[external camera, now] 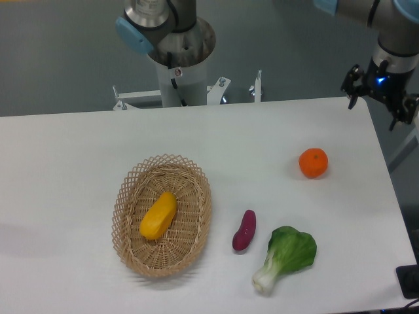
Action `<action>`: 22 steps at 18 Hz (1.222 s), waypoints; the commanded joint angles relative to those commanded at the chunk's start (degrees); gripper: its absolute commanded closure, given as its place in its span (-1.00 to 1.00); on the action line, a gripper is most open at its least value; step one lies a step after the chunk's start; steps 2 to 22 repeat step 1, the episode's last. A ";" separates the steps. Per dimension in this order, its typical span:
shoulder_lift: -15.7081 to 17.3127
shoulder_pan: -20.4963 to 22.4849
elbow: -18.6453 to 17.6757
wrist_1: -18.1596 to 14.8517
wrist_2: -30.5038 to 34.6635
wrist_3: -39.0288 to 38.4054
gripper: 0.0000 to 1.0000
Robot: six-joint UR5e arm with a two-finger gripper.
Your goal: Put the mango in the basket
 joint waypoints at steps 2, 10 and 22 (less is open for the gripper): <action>0.26 0.09 -0.09 0.00 -0.18 0.00 -1.00; 0.26 0.09 -0.09 0.00 -0.18 0.00 -1.00; 0.26 0.09 -0.09 0.00 -0.18 0.00 -1.00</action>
